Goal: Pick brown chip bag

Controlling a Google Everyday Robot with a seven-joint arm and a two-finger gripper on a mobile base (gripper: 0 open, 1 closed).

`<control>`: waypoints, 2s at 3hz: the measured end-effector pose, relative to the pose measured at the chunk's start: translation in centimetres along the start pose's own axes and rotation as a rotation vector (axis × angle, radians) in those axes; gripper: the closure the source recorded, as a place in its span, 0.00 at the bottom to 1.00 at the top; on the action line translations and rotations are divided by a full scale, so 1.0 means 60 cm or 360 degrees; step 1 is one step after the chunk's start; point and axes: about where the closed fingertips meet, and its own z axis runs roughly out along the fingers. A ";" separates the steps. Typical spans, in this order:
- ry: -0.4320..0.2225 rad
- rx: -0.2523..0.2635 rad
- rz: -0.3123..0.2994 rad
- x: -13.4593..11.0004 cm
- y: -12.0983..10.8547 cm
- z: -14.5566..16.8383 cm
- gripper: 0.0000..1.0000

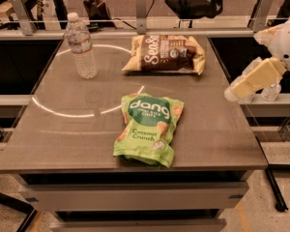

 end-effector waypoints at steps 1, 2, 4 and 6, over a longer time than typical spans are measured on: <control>-0.0098 0.0067 0.0071 -0.011 -0.034 0.035 0.00; -0.0126 0.0140 0.0158 -0.011 -0.074 0.059 0.00; -0.0138 0.0177 0.0293 -0.003 -0.136 0.090 0.00; -0.0151 0.0120 0.0296 -0.003 -0.135 0.113 0.00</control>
Offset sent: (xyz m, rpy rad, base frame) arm 0.0911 -0.0178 -0.0159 0.1362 -0.0835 -0.2059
